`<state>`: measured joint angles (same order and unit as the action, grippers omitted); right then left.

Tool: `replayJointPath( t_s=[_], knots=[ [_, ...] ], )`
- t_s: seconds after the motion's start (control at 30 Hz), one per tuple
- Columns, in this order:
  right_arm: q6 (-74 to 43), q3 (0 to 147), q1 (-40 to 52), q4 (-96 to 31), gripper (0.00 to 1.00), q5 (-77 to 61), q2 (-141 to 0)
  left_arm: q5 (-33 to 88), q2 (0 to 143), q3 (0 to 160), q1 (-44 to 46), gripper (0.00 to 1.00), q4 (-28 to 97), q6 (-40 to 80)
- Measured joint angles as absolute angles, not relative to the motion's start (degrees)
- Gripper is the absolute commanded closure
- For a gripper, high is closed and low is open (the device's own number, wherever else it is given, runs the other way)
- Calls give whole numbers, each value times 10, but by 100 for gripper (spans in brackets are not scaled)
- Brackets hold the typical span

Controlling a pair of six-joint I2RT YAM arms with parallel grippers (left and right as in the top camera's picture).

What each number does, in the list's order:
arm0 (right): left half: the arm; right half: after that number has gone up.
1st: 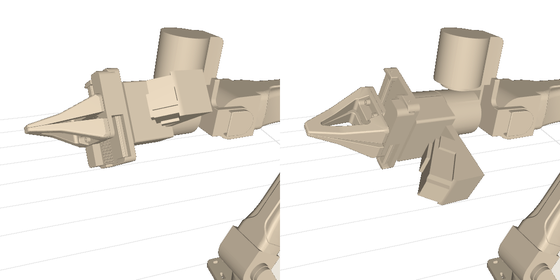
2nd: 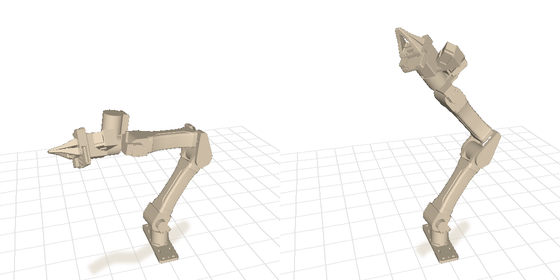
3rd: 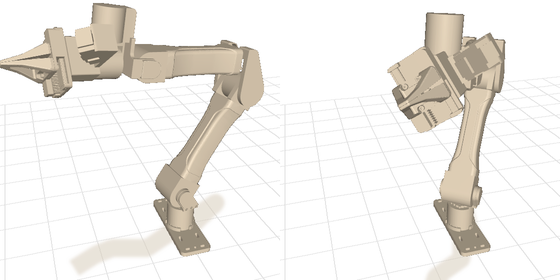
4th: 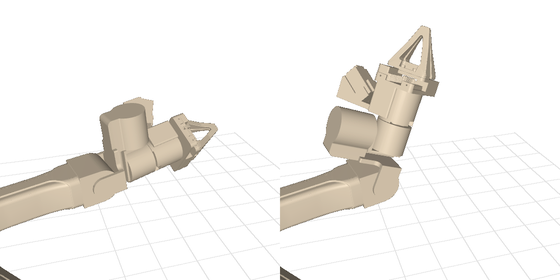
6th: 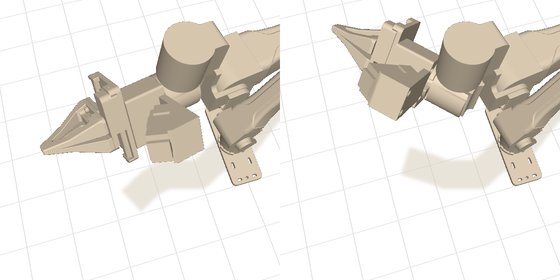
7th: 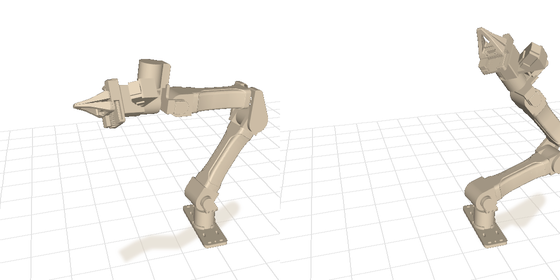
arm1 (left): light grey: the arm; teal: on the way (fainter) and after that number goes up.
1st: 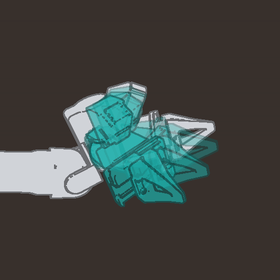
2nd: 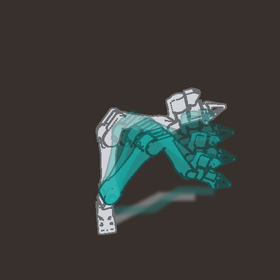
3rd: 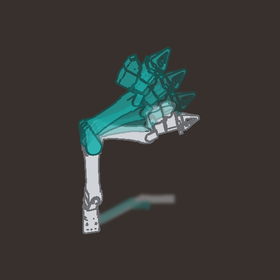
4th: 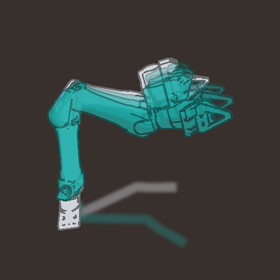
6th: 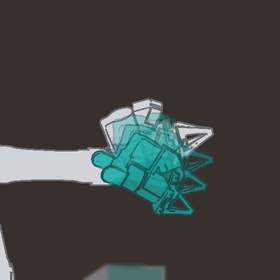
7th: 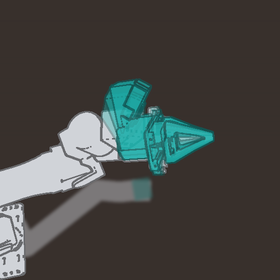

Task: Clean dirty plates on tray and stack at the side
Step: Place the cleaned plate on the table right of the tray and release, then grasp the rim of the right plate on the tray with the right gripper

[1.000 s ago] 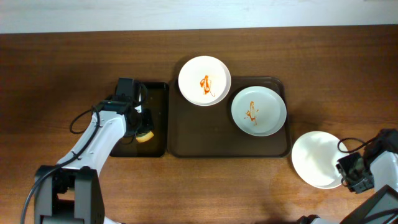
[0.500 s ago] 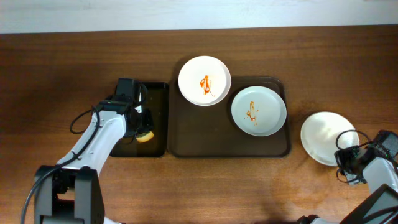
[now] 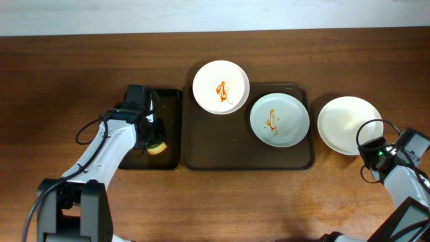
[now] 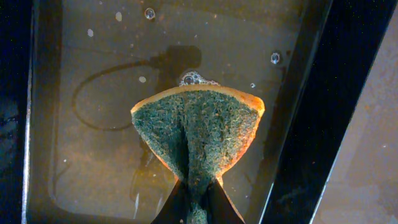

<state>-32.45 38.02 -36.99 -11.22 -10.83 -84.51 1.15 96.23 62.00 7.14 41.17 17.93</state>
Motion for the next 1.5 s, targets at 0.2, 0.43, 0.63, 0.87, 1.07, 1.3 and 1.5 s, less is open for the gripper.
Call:
replayJointPath(
  t_s=[0.2, 0.43, 0.63, 0.87, 1.07, 1.3, 1.5],
  knots=[
    [-307, 381, -370, -129, 72, -107, -845, 11, 962, 620, 71, 100, 412, 179],
    [-164, 538, -330, -421, 68, -163, -852, 11, 962, 620, 71, 100, 411, 179],
    [-78, 679, -173, -532, 38, -183, -849, 12, 962, 620, 71, 100, 411, 179],
    [-119, 681, -48, -530, 38, -109, -882, 11, 962, 620, 71, 100, 411, 179],
    [-186, 681, -43, -517, 47, -91, -993, 11, 962, 620, 71, 100, 411, 179],
    [-213, 681, -42, -470, 76, -126, -1088, 11, 962, 620, 71, 100, 411, 179],
    [-221, 681, -26, -474, 92, -132, -1095, 11, 962, 620, 71, 100, 411, 179]
  ],
)
